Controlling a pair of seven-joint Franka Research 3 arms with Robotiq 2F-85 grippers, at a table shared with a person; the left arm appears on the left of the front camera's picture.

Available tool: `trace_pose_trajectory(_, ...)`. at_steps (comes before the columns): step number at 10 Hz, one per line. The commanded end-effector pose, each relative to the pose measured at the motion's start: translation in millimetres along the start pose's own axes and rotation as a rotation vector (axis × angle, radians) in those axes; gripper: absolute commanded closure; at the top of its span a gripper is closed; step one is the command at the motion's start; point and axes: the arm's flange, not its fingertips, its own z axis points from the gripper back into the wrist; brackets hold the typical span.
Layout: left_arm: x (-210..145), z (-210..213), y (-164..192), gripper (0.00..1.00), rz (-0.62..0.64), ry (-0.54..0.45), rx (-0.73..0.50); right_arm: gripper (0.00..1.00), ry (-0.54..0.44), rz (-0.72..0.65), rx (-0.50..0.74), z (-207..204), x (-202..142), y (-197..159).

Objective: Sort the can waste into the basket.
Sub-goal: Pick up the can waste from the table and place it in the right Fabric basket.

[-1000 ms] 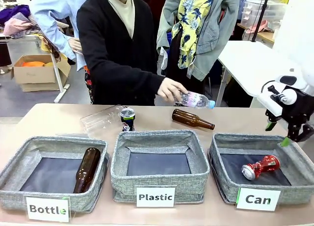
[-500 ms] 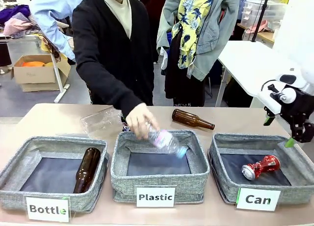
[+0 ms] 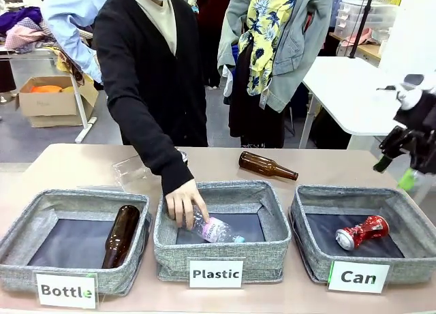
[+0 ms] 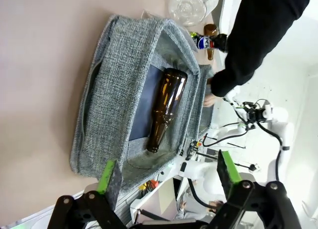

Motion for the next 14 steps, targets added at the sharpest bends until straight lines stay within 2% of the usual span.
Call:
trace_pose_trajectory(1,-2,1,-1,0.00,0.001,-0.001,-0.014,0.00,-1.051,-0.775,0.504,27,-8,-37)
trace_pose_trajectory(3,-2,1,-1,0.00,0.001,-0.001,-0.014,0.00,-1.322,-0.976,0.611,24,-22,-51)
trace_pose_trajectory(5,-2,1,-1,0.00,0.001,-0.001,-0.014,0.00,-1.551,-1.201,0.565,17,-34,-53)
trace_pose_trajectory(6,-2,1,-1,0.00,0.001,-0.001,-0.014,0.00,-1.632,-1.311,0.509,16,-36,-52)
trace_pose_trajectory(8,-2,1,-1,0.00,0.001,-0.001,-0.014,0.00,-1.675,-1.450,0.367,16,-33,-49)
trace_pose_trajectory(9,-2,1,-1,0.00,0.001,-0.001,-0.014,0.00,-0.641,-0.799,0.446,19,-56,-67)
trace_pose_trajectory(14,-2,1,-1,0.00,0.001,-0.001,-0.014,0.00,-0.641,-0.799,0.446,19,-56,-67)
